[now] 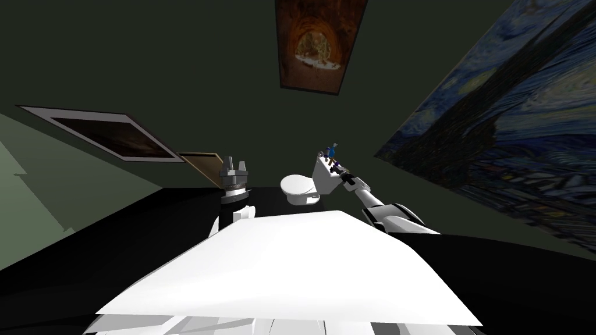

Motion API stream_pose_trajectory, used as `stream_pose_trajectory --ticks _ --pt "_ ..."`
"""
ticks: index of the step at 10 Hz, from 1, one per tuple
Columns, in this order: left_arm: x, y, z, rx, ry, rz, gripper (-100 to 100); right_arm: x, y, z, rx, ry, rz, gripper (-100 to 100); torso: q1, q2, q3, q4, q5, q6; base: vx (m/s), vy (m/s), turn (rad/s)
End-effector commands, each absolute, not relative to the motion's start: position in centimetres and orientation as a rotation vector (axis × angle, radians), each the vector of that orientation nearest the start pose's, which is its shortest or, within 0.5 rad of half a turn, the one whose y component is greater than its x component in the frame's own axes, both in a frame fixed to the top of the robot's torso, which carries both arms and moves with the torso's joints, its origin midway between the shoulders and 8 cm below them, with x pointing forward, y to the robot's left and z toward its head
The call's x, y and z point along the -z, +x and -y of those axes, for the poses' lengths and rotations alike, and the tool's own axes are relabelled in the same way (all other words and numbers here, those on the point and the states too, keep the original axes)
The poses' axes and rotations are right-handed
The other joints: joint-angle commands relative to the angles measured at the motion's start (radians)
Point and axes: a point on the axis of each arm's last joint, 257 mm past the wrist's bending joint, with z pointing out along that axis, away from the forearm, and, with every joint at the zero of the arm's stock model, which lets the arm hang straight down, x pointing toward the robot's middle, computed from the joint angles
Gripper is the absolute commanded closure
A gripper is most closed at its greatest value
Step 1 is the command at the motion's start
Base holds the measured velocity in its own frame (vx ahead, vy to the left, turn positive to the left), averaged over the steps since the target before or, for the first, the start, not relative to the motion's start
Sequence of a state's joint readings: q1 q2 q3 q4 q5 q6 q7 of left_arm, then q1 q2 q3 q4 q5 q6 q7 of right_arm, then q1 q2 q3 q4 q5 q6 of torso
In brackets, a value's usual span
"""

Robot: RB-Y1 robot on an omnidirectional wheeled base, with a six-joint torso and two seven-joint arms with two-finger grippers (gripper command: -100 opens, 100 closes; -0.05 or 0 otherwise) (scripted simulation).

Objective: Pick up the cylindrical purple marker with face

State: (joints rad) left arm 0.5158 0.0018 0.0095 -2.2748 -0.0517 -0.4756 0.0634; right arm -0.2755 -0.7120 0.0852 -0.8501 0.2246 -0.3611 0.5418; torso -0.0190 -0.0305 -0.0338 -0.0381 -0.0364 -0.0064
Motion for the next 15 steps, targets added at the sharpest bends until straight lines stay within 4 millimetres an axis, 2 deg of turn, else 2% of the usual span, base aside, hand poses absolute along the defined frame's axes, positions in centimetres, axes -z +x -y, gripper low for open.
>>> stream_pose_trajectory --ticks 1,3,4,5,9,11,12,13,15 --pt "-1.2 34.8 -27.9 1.303 -0.684 -0.656 0 26.1 55.8 49.5 -0.054 0.124 -1.708 100 0.0 0.0 0.0 0.0 0.0 0.0 0.104 -0.017 -0.01" --pt "-1.2 34.8 -27.9 1.303 -0.684 -0.656 0 26.7 54.8 48.8 -0.066 0.109 -1.714 100 -0.001 -0.004 -0.004 -0.004 -0.003 -0.001 0.037 -0.001 -0.008" --pt "-1.2 34.8 -27.9 1.303 -0.684 -0.656 0 26.3 54.7 48.2 -0.077 0.096 -1.705 100 -0.001 -0.002 -0.005 -0.007 -0.006 -0.001 -0.007 -0.004 -0.001" --pt "-1.2 34.8 -27.9 1.303 -0.684 -0.656 0 26.4 54.0 49.6 -0.05 0.139 -1.708 100 0.0 -0.001 -0.005 -0.008 -0.008 -0.002 0.06 -0.015 -0.014" --pt "-1.2 34.8 -27.9 1.303 -0.684 -0.656 0 27.6 51.6 48.4 -0.068 0.115 -1.725 100 -0.005 -0.006 -0.01 -0.013 -0.012 -0.001 0.048 -0.009 -0.004" --pt "-1.2 34.8 -27.9 1.303 -0.684 -0.656 0 26.2 52.2 47.3 -0.087 0.093 -1.698 100 -0.004 -0.004 -0.01 -0.017 -0.016 -0.001 -0.01 0.001 -0.008" --pt "-1.2 34.8 -27.9 1.303 -0.684 -0.656 0 26.2 52.2 47.3 -0.087 0.093 -1.698 100 -0.004 -0.004 -0.01 -0.016 -0.016 -0.002 -0.009 0.006 0.012" --pt "-1.2 34.8 -27.9 1.303 -0.684 -0.656 0 26.5 50.9 48.9 -0.051 0.135 -1.706 100 -0.004 -0.004 -0.01 -0.016 -0.017 -0.002 0.096 -0.025 -0.017" --pt "-1.2 34.8 -28.0 1.303 -0.684 -0.656 0 26.7 49.3 47.7 -0.07 0.11 -1.711 100 -0.007 -0.01 -0.014 -0.018 -0.018 -0.001 0.081 -0.017 -0.016"
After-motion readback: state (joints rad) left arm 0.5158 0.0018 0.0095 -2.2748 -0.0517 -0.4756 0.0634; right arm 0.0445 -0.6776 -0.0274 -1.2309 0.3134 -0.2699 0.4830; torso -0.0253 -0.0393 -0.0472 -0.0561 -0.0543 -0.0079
